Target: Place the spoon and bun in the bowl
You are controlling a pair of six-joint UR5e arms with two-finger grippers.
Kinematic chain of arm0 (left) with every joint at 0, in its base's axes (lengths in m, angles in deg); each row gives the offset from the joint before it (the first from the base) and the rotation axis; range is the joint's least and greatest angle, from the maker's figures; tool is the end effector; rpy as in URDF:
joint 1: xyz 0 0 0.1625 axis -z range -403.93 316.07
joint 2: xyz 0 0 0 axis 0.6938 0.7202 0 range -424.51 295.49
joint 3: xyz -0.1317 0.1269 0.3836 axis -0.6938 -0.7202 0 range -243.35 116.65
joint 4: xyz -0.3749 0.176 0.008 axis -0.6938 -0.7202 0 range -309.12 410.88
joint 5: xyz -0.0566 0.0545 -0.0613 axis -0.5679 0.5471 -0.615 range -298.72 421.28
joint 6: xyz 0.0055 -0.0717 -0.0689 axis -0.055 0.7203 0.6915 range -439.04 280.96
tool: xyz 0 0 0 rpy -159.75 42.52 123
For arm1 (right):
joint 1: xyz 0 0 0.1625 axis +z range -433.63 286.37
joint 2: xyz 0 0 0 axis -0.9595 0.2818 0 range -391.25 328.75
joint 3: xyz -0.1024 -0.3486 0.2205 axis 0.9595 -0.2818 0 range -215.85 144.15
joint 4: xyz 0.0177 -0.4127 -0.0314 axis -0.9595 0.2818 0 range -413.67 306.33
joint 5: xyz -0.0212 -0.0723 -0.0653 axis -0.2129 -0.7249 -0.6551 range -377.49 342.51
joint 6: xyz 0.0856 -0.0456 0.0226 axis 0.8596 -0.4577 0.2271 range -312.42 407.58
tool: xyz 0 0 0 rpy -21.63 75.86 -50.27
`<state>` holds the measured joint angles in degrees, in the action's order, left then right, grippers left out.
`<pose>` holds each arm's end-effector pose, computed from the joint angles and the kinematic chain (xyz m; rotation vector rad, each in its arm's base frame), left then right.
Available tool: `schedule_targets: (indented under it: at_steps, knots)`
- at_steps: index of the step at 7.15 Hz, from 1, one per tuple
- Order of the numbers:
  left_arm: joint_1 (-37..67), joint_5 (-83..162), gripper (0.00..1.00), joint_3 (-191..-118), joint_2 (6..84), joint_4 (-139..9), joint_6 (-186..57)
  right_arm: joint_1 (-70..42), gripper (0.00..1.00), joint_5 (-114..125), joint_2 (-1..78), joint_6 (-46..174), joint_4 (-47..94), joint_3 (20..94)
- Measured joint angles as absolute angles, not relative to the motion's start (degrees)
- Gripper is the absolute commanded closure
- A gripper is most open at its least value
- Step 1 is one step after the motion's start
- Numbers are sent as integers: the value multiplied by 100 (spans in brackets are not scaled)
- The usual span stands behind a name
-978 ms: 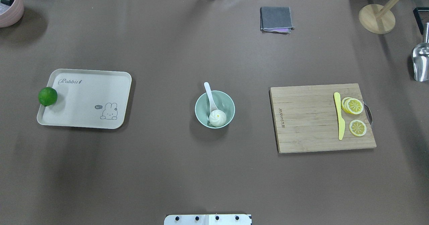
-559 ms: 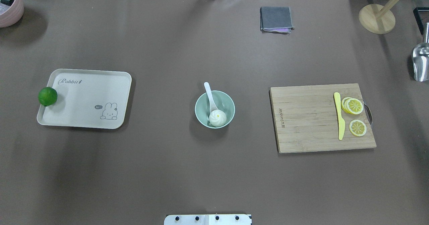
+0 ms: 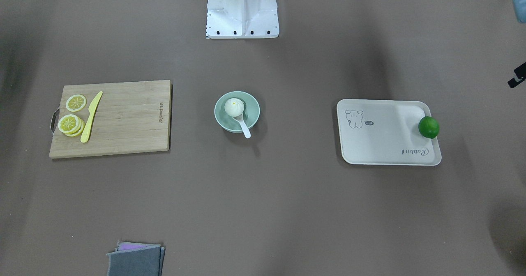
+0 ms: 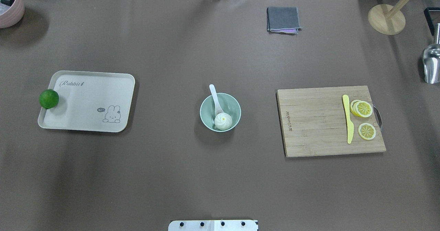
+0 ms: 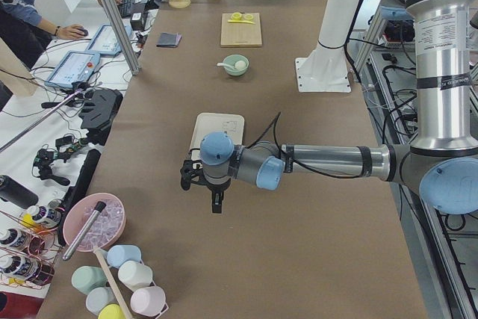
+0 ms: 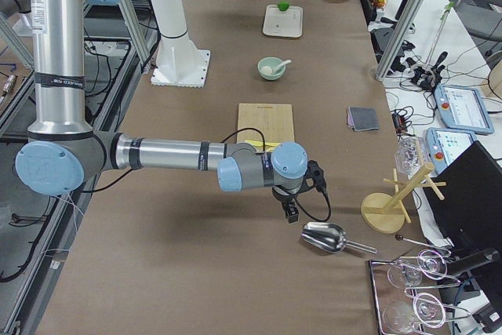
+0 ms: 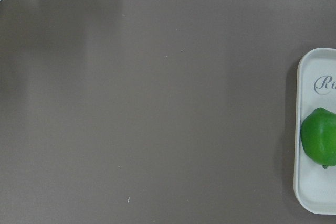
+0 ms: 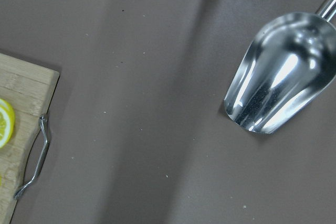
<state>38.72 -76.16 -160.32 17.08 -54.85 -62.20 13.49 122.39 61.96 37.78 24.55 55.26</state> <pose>-0.0028 -0.4472 0.6333 0.0572 0.8542 -0.0521 0.0331 -0.4795 0.6478 0.2109 -0.8602 -0.2802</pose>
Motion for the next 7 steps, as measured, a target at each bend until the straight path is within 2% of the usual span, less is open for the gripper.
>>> schedule_targets:
  at_steps: [7]
  knots:
    - [3840,-7213,1,-16077,1719,-5500,-6212,1513,0,12202,6241,3807,2447,5506]
